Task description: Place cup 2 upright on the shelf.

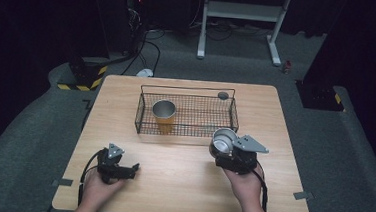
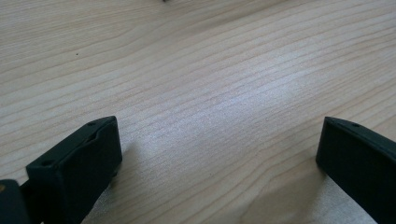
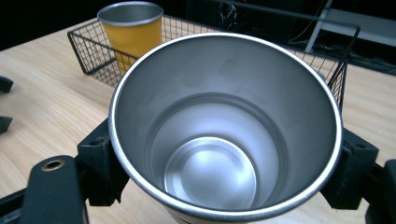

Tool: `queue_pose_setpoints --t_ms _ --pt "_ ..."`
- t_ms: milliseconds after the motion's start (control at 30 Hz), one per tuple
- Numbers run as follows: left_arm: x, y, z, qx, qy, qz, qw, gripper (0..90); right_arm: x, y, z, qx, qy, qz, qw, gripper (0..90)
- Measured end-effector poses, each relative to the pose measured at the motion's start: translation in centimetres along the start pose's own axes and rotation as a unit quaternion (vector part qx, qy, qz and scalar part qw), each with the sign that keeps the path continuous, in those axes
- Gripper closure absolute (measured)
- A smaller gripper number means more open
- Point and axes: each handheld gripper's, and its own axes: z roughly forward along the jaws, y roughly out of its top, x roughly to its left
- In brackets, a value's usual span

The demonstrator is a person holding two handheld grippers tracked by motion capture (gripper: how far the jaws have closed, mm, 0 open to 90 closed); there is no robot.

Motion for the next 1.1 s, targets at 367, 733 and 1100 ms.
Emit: queue_pose_setpoints --t_ms 367,733,1100 --pt "0.1 0.1 0.0 0.001 0.004 0.001 1.0 0.3 -0.5 3.0 0.9 -0.009 -0.024 -0.003 0.9997 18.6" --pt "0.1 0.1 0.0 0.001 0.005 0.001 1.0 0.3 -1.8 5.3 2.8 -0.01 -0.048 0.008 0.9987 18.6" --pt "0.1 0.1 0.0 0.001 0.005 0.0 1.0 0.3 -2.8 7.1 5.7 0.007 -0.066 0.016 0.9977 18.6"
